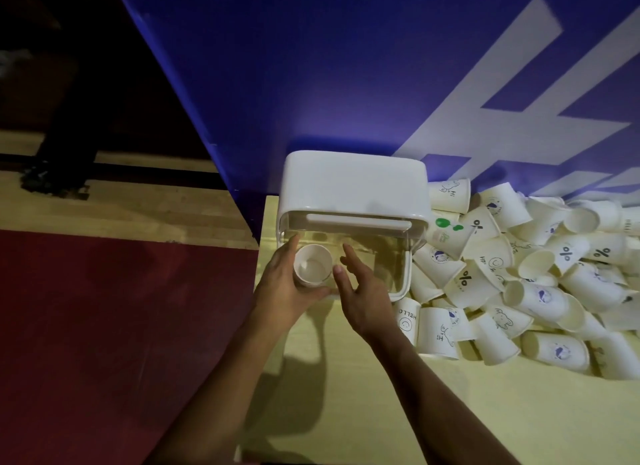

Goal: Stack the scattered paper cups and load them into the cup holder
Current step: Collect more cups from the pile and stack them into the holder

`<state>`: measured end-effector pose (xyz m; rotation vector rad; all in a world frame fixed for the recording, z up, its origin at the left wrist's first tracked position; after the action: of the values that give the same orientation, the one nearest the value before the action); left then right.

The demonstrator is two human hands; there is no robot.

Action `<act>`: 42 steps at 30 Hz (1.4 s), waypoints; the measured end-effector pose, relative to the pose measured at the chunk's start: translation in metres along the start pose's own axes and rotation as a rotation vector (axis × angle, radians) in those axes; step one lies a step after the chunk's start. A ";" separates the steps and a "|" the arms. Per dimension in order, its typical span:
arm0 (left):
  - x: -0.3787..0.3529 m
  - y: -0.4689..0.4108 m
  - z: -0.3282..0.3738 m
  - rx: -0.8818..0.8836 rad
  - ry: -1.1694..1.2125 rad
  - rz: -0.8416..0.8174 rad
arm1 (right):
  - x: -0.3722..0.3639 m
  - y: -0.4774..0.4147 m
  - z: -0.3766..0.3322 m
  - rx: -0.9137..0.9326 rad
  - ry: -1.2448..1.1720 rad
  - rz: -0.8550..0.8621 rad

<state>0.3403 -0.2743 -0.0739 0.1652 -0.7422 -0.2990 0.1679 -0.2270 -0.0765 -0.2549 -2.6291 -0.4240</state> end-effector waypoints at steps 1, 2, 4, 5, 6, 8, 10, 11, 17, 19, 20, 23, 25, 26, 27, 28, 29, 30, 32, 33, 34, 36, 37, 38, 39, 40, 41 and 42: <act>0.006 0.008 0.006 -0.020 0.007 0.039 | 0.011 0.005 -0.001 -0.003 -0.012 0.026; 0.010 0.016 0.011 -0.036 0.003 0.082 | 0.024 0.011 0.000 -0.008 -0.019 0.054; 0.017 0.033 0.028 -0.059 0.013 0.151 | 0.053 0.023 0.005 -0.026 -0.022 0.108; 0.017 0.040 0.041 -0.083 0.044 0.161 | 0.069 0.029 0.008 -0.037 -0.017 0.130; 0.013 0.044 0.058 -0.124 0.077 0.151 | 0.088 0.036 0.012 -0.047 -0.005 0.153; -0.002 0.046 0.096 -0.212 0.114 0.096 | 0.126 0.051 0.018 -0.059 0.029 0.205; -0.022 0.043 0.142 -0.273 0.098 0.024 | 0.172 0.068 0.025 -0.069 0.024 0.291; -0.033 0.042 0.166 -0.310 0.073 -0.008 | 0.195 0.077 0.029 -0.078 0.013 0.335; -0.107 0.032 0.293 -0.513 -0.018 -0.120 | 0.318 0.118 0.065 -0.148 -0.064 0.503; -0.132 0.032 0.327 -0.579 -0.040 -0.121 | 0.351 0.124 0.083 -0.162 -0.081 0.542; -0.149 0.032 0.342 -0.595 -0.050 -0.125 | 0.368 0.127 0.093 -0.168 -0.097 0.555; -0.203 0.025 0.382 -0.612 -0.109 -0.134 | 0.417 0.130 0.127 -0.183 -0.149 0.576; -0.246 0.019 0.408 -0.627 -0.179 -0.134 | 0.451 0.129 0.149 -0.189 -0.150 0.571; -0.268 0.015 0.420 -0.631 -0.218 -0.130 | 0.468 0.127 0.163 -0.193 -0.144 0.560; -0.290 0.009 0.432 -0.622 -0.255 -0.131 | 0.486 0.124 0.175 -0.194 -0.134 0.552; -0.307 0.001 0.440 -0.601 -0.294 -0.132 | 0.500 0.121 0.186 -0.193 -0.118 0.545; -0.327 -0.008 0.449 -0.567 -0.344 -0.125 | 0.516 0.118 0.197 -0.189 -0.109 0.532; -0.344 -0.021 0.456 -0.525 -0.404 -0.113 | 0.532 0.115 0.209 -0.191 -0.100 0.517; -0.370 -0.047 0.462 -0.454 -0.512 -0.084 | 0.558 0.107 0.229 -0.195 -0.085 0.492; -0.378 -0.058 0.462 -0.435 -0.562 -0.071 | 0.568 0.105 0.236 -0.201 -0.081 0.485; -0.386 -0.069 0.463 -0.419 -0.614 -0.054 | 0.579 0.103 0.244 -0.206 -0.086 0.482; -0.397 -0.087 0.464 -0.390 -0.720 -0.037 | 0.596 0.096 0.259 -0.213 -0.103 0.472; -0.402 -0.095 0.464 -0.380 -0.770 -0.038 | 0.603 0.092 0.264 -0.213 -0.107 0.461; -0.406 -0.101 0.464 -0.375 -0.817 -0.043 | 0.608 0.088 0.269 -0.214 -0.109 0.450; -0.411 -0.106 0.463 -0.367 -0.858 -0.054 | 0.613 0.084 0.275 -0.219 -0.112 0.440; -0.415 -0.111 0.461 -0.358 -0.893 -0.068 | 0.617 0.080 0.282 -0.228 -0.115 0.434; -0.419 -0.116 0.459 -0.348 -0.919 -0.079 | 0.622 0.077 0.287 -0.238 -0.114 0.432; -0.423 -0.119 0.457 -0.334 -0.941 -0.090 | 0.627 0.074 0.293 -0.248 -0.110 0.430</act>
<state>-0.2928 -0.2689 -0.0417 -0.2871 -1.5997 -0.5934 -0.4838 0.0076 -0.0106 -0.9251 -2.5232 -0.5962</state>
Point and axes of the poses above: each hand's wrist, its own y-axis away from the middle knuckle, its own x-axis out of the back of the hand, z = x × y, the point moved 8 cm from there along -y, towards the middle knuckle, and after that the axes turned 6 degrees about -y, right-handed, at the moved point
